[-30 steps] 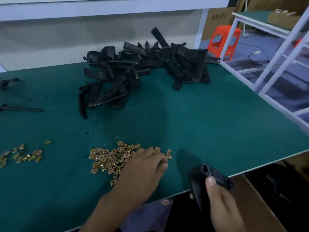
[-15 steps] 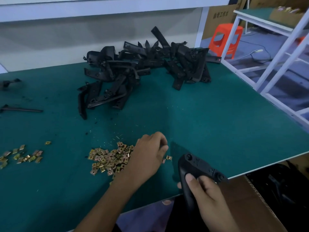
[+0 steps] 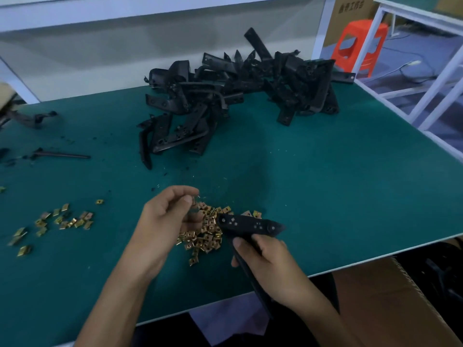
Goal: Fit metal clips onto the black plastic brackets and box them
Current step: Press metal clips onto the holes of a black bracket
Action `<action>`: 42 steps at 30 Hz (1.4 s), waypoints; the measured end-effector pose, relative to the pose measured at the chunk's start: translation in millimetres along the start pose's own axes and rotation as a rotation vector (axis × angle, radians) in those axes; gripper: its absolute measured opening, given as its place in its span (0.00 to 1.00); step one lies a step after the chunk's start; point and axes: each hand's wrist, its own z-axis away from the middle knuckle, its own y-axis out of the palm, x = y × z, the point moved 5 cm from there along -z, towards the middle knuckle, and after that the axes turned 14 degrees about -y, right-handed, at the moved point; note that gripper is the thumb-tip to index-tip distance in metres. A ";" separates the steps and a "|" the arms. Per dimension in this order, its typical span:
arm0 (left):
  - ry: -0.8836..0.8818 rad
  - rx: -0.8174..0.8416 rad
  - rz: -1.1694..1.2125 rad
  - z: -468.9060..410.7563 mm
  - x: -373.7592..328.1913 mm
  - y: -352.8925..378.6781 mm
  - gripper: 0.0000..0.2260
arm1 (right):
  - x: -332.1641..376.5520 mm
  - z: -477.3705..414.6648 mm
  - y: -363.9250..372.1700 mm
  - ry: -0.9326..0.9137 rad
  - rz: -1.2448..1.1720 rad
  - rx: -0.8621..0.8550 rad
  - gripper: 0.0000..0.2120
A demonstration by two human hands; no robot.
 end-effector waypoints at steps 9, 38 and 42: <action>-0.080 0.219 0.220 -1.8 4.0 5.4 0.08 | 2.8 2.2 -1.3 -0.017 0.082 0.044 0.15; 0.239 0.271 -0.578 11.0 -18.1 35.3 0.08 | 2.3 -0.1 0.5 0.004 0.080 0.094 0.18; 0.188 0.272 -0.562 9.2 -14.5 37.4 0.07 | 1.9 -0.3 1.8 -0.007 0.080 0.111 0.19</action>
